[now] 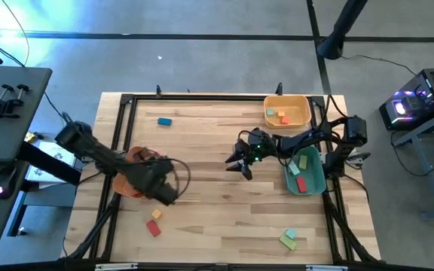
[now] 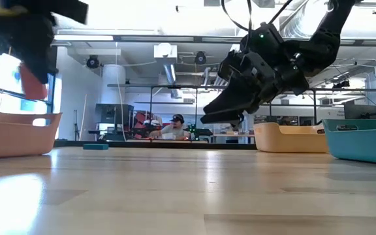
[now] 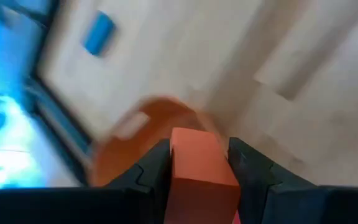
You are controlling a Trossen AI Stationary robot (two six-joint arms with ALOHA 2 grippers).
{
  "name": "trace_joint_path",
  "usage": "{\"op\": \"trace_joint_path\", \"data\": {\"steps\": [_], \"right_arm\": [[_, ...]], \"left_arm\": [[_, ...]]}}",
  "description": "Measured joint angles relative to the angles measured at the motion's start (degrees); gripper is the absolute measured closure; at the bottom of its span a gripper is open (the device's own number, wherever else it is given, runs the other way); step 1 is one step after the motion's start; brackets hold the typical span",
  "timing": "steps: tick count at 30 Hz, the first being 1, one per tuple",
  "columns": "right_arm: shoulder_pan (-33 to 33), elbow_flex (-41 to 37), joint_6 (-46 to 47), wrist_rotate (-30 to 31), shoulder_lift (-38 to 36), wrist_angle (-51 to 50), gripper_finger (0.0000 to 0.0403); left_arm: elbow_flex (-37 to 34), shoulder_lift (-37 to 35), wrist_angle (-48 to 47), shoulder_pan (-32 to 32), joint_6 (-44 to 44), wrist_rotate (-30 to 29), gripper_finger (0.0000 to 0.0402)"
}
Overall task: Sort blocks by size
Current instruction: Put the thick orange rectangular block into the orange bin, then put the thin red rectangular block into the green bin
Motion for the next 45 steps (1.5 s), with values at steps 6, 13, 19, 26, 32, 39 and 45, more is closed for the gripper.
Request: {"op": "trace_joint_path", "data": {"steps": [6, 13, 19, 26, 32, 39, 45], "right_arm": [[0.0, 0.0, 0.0, -0.4, 0.0, 0.6, 0.0226], [0.0, 0.0, 1.5, -0.9, 0.0, 0.5, 0.0226], [0.5, 0.0, 2.6, -0.9, 0.0, 0.6, 0.0226], [0.5, 0.0, 2.8, -0.9, 0.0, 0.6, 0.0226], [0.9, 0.0, 5.1, -0.9, 0.0, 0.6, 0.0226], [2.7, 0.0, 6.1, -0.9, 0.0, 1.2, 0.0226], [7.7, 0.0, 8.2, -0.9, 0.0, 10.1, 0.0226]], "left_arm": [[-9.2, -8.9, 0.5, -7.7, -22.0, -0.5, 0.0293], [-22.8, -14.9, 13.4, -12.9, -37.7, -8.0, 0.0293], [-28.9, -13.9, 17.1, -12.8, -42.9, -8.3, 0.0280], [-29.1, -13.9, 17.2, -12.8, -48.1, -12.0, 0.0239], [-28.8, -19.1, 16.3, -12.8, -48.2, -10.7, 0.0168], [-19.3, -24.2, 13.3, -12.9, -40.3, -12.5, 0.0163], [-12.2, -19.0, 37.4, -12.9, -3.8, -26.7, 0.0184]]}}
